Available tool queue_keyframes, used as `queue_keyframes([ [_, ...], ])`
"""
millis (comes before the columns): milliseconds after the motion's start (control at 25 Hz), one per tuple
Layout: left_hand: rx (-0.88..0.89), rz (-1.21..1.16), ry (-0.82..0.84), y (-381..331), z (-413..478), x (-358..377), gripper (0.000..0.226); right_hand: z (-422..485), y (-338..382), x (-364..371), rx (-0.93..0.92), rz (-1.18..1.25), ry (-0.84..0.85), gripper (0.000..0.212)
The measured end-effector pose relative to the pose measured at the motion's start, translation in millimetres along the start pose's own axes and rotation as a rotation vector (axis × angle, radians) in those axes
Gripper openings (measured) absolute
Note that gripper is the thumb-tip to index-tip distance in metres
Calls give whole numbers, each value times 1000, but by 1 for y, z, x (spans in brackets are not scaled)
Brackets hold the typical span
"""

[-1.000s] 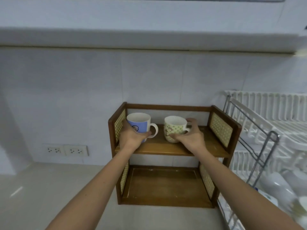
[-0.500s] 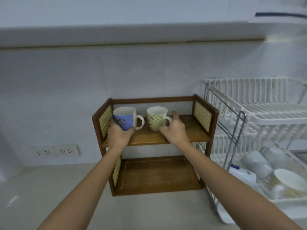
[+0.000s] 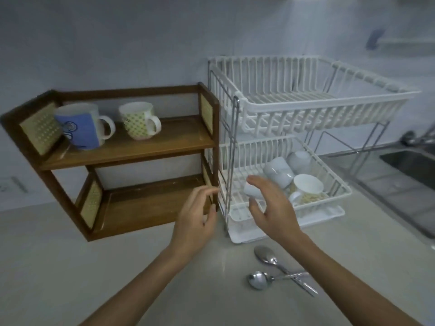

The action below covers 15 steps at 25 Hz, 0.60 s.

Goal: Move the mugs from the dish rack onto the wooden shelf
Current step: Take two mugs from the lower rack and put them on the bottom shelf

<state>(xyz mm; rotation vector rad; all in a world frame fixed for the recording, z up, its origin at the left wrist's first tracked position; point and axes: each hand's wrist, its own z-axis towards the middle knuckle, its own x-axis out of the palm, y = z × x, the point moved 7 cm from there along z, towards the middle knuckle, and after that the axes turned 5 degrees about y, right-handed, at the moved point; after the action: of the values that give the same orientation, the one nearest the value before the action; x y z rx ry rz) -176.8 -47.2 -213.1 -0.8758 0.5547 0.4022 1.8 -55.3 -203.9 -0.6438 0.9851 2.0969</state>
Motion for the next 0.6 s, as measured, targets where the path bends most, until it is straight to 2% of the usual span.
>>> queue_keyframes([
  [120, 91, -63, 146, -32, 11, 64, 32, -13, -73, -29, 166, -94, 54, 44],
  [200, 17, -95, 202, -35, 25, 104, 32, -11, -114, -41, 218, -195, 127, 43],
  [280, -229, -184, 190, -23, 42, 138, 37, -4, -151, -47, 242, -340, 275, 44],
  [400, -710, -337, 176, 9, 59, 177, 50, 13, -192, -40, 199, -540, 665, 55],
  [480, -898, -403, 130, 24, 68, 195, 55, 22, -208, -33, 146, -664, 913, 67],
  [600, -1117, -481, 3, 41, 79, 215, 65, 35, -215, -24, -19, -877, 1072, 79],
])
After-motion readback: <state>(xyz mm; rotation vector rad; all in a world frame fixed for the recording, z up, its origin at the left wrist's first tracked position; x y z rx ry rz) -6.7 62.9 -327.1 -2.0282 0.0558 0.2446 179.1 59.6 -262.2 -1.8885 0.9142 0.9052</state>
